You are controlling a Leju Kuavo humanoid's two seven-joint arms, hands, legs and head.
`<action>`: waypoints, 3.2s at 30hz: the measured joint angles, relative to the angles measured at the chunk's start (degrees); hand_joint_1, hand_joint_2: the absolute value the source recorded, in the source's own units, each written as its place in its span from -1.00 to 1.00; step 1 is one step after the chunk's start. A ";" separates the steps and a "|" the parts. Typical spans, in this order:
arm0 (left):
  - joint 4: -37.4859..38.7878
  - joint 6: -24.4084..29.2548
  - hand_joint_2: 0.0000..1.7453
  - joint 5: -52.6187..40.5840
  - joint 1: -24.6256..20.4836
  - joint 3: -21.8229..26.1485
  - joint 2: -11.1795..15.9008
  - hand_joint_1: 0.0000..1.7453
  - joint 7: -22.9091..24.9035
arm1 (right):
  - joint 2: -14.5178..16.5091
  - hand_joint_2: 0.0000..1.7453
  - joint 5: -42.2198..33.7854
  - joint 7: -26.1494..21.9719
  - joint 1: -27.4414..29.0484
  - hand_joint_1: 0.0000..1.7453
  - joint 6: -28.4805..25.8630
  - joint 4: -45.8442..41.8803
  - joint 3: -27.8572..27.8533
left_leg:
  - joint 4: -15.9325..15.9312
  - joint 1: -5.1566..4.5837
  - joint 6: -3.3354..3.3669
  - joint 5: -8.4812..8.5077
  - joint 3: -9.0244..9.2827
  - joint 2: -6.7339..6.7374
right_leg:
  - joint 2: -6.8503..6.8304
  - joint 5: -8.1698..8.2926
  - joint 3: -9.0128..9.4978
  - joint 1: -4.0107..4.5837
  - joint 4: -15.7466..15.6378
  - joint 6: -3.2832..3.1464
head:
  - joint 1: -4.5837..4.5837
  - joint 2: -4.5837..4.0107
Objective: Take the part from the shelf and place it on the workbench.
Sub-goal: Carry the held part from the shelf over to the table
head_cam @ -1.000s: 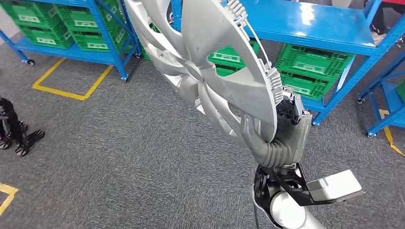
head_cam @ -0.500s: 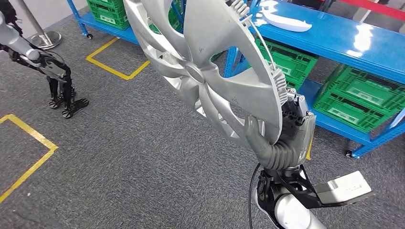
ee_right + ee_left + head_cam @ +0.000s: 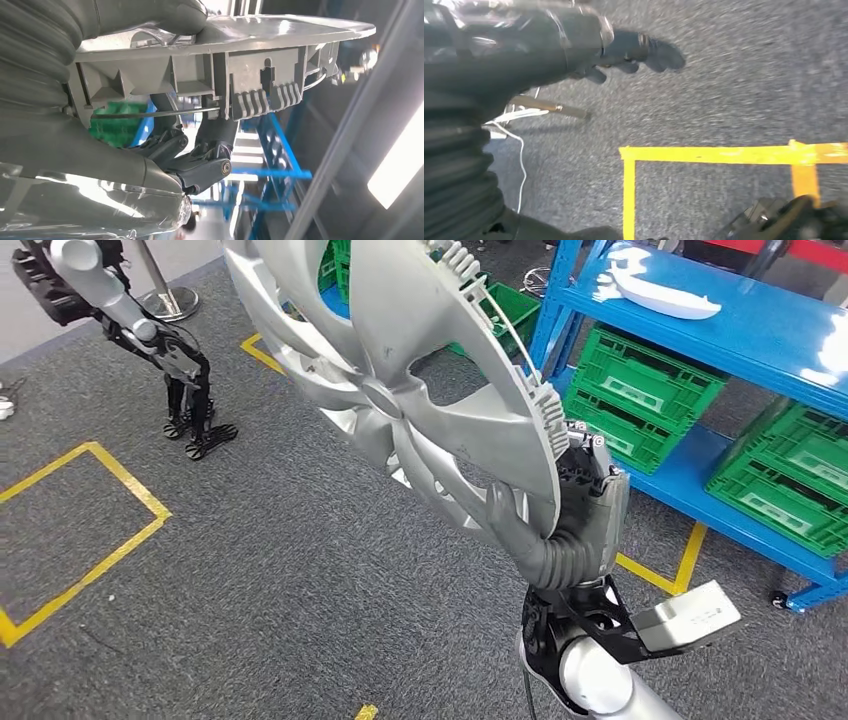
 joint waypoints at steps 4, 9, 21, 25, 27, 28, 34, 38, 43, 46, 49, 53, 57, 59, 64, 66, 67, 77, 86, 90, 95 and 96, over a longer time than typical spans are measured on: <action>-0.05 0.01 1.00 0.48 0.17 -0.24 0.27 -1.00 0.37 | -0.03 1.00 -0.40 -0.41 -0.20 1.00 0.75 0.40 0.44 | -6.05 -0.80 1.73 1.21 2.89 3.94 | -1.93 -1.20 -0.19 0.37 1.58 1.57 | -0.49 0.00; 0.00 0.73 1.00 3.05 0.63 -0.30 0.48 -1.00 1.23 | -0.10 1.00 0.63 -0.31 -0.48 1.00 1.85 0.41 1.01 | -6.02 -0.92 3.92 1.49 2.58 0.40 | 2.18 -5.99 -2.31 -0.14 7.69 2.16 | 1.02 0.00; 0.01 1.99 1.00 6.88 1.77 -0.21 0.14 -1.00 0.78 | -0.32 1.00 2.38 -0.13 -1.99 1.00 2.16 -0.09 2.33 | -6.60 -1.41 3.71 3.12 1.95 -8.56 | 7.39 -0.11 -0.73 1.91 1.66 -2.16 | 2.68 0.00; 0.02 2.47 1.00 7.26 1.91 0.08 0.07 -1.00 0.76 | -0.16 1.00 1.95 -0.02 -2.16 1.00 1.95 -0.38 2.36 | -0.87 -1.66 2.33 -0.66 -1.27 -2.19 | 4.15 1.12 1.28 1.19 -2.46 -1.38 | 1.86 0.00; 0.07 2.50 1.00 7.29 1.94 0.37 0.14 -1.00 0.77 | -0.14 1.00 1.85 0.07 -2.05 1.00 1.85 -0.37 2.36 | 5.32 -0.76 1.23 -3.10 -4.27 -1.76 | 2.41 1.00 1.25 0.79 -2.34 -0.98 | 1.28 0.00; 0.12 2.50 1.00 7.29 2.01 0.49 0.19 -1.00 0.78 | -0.15 1.00 1.83 0.13 -1.97 1.00 1.82 -0.34 2.37 | 6.28 -0.31 0.66 -2.91 -4.66 -1.69 | 1.57 0.80 1.24 0.53 -2.11 -0.68 | 0.99 0.00; 0.39 3.15 1.00 7.30 2.11 0.76 0.09 -1.00 0.66 | -0.15 1.00 2.08 -0.37 -1.93 1.00 1.46 -0.47 2.39 | -4.86 0.34 0.04 1.60 1.64 4.40 | -1.82 -1.92 0.85 -0.53 1.48 2.43 | -0.17 0.00; 0.50 3.73 1.00 8.26 2.29 0.84 0.02 -1.00 0.65 | -0.05 1.00 2.51 -1.57 -1.61 1.00 0.95 -0.83 2.44 | -4.78 -0.09 2.65 1.71 1.23 1.88 | -0.15 -3.98 0.44 -0.97 3.37 2.69 | 1.12 0.00; 0.54 3.75 1.00 9.34 2.30 1.20 0.03 -1.00 0.89 | -0.01 1.00 0.75 -3.00 -1.36 1.00 1.82 -0.83 2.44 | -4.83 -1.36 3.47 2.10 1.13 -2.31 | 3.94 -11.15 -5.86 0.22 18.40 1.04 | 2.74 0.00; 0.59 3.96 1.00 10.49 2.35 1.67 0.21 -1.00 0.51 | 0.00 1.00 -0.22 -3.88 -1.47 1.00 2.45 -0.74 2.44 | -4.89 -1.94 3.93 2.40 1.32 -5.07 | 5.51 -5.63 -3.43 1.79 11.72 -1.18 | 2.80 0.00; 0.57 4.10 1.00 10.64 2.33 2.10 0.12 -1.00 0.24 | 0.00 1.00 -0.47 -4.01 -1.85 1.00 2.59 -0.76 2.42 | -5.30 -1.57 3.75 3.11 1.18 -7.37 | 8.29 -1.85 -0.32 2.82 3.95 -2.92 | 2.67 0.00; 0.58 3.90 1.00 9.77 2.64 2.16 0.13 -1.00 0.50 | 0.03 1.00 -0.47 -4.03 -2.10 1.00 2.49 -0.97 2.39 | -6.09 -1.33 3.01 3.74 0.56 -6.50 | 6.31 -0.02 1.58 2.92 -0.93 -3.76 | 3.15 -0.01; 0.59 3.09 1.00 8.94 2.25 2.16 0.45 -1.00 1.22 | 0.01 1.00 0.81 -3.73 -1.90 1.00 2.03 -1.68 2.36 | 3.99 -0.51 1.11 -2.08 -4.24 -1.95 | 2.83 0.90 2.61 2.06 -3.58 -2.88 | 2.26 0.00; 0.59 2.69 1.00 8.83 2.24 2.16 0.60 -1.00 1.41 | -0.02 1.00 1.67 -3.32 -1.52 1.00 1.71 -1.81 2.35 | 5.76 0.45 -0.34 -1.92 -4.62 -1.75 | 1.10 0.36 2.59 1.37 -2.99 -2.03 | 1.98 0.00; 0.56 2.39 1.00 9.21 2.28 2.17 0.79 -1.00 1.60 | -0.26 1.00 3.16 -2.69 -0.75 1.00 1.57 -3.50 2.31 | -4.23 1.11 -1.55 1.43 1.37 4.27 | -1.71 -2.81 1.80 0.08 1.33 1.41 | 0.81 0.00; 0.59 2.61 1.00 9.84 2.35 2.19 0.85 -1.00 1.53 | -0.53 1.00 3.80 -2.50 -0.38 1.00 1.66 -4.49 2.21 | -3.81 0.75 0.74 1.01 1.07 3.59 | -2.32 -3.35 1.84 0.01 1.96 1.76 | 1.27 0.00; 0.59 2.80 1.00 10.20 2.34 2.21 0.86 -1.00 1.44 | -0.68 1.00 4.21 -2.42 -0.22 1.00 1.68 -4.93 2.14 | -3.80 0.64 1.39 1.00 1.00 2.94 | -2.24 -3.62 1.96 -0.12 2.01 1.89 | 1.68 0.00; 0.58 3.84 1.00 11.63 1.74 3.04 0.72 -1.00 0.65 | -2.37 1.00 5.39 -1.91 0.54 1.00 1.49 -8.83 0.65 | -4.12 -1.02 3.55 2.05 0.88 -6.80 | 6.21 -5.91 -2.83 2.18 11.03 -2.20 | 3.71 0.00; 0.52 4.06 1.00 11.33 2.85 3.60 -0.03 -1.00 -0.12 | -2.84 1.00 5.93 -0.67 0.45 1.00 1.45 -11.44 0.47 | -5.06 -0.62 2.52 3.64 0.23 -10.72 | 7.54 -2.00 0.44 2.62 2.24 -3.03 | 4.47 0.00; 0.57 3.18 1.00 9.39 3.05 3.60 0.02 -1.00 0.76 | -3.06 1.00 5.87 -0.19 0.83 1.00 1.46 -11.96 0.50 | 5.32 -0.70 1.22 -3.05 -4.15 -2.45 | 3.52 -0.33 0.62 2.03 -0.21 -2.37 | 3.21 0.00; 0.59 2.91 1.00 8.49 3.03 3.58 0.43 -1.00 1.08 | -3.39 1.00 5.82 -0.09 0.89 1.00 1.59 -12.32 0.50 | -2.37 -0.03 -0.76 0.03 2.01 2.22 | -0.46 -1.29 -0.12 1.23 1.63 -0.69 | 1.69 0.00; 0.59 2.85 1.00 8.41 2.98 3.58 0.44 -1.00 1.06 | -3.43 1.00 5.85 -0.05 0.83 1.00 1.63 -12.44 0.50 | -4.40 -0.19 -0.28 0.36 3.11 3.42 | -0.94 -1.63 -0.25 1.28 2.16 -0.25 | 1.45 0.00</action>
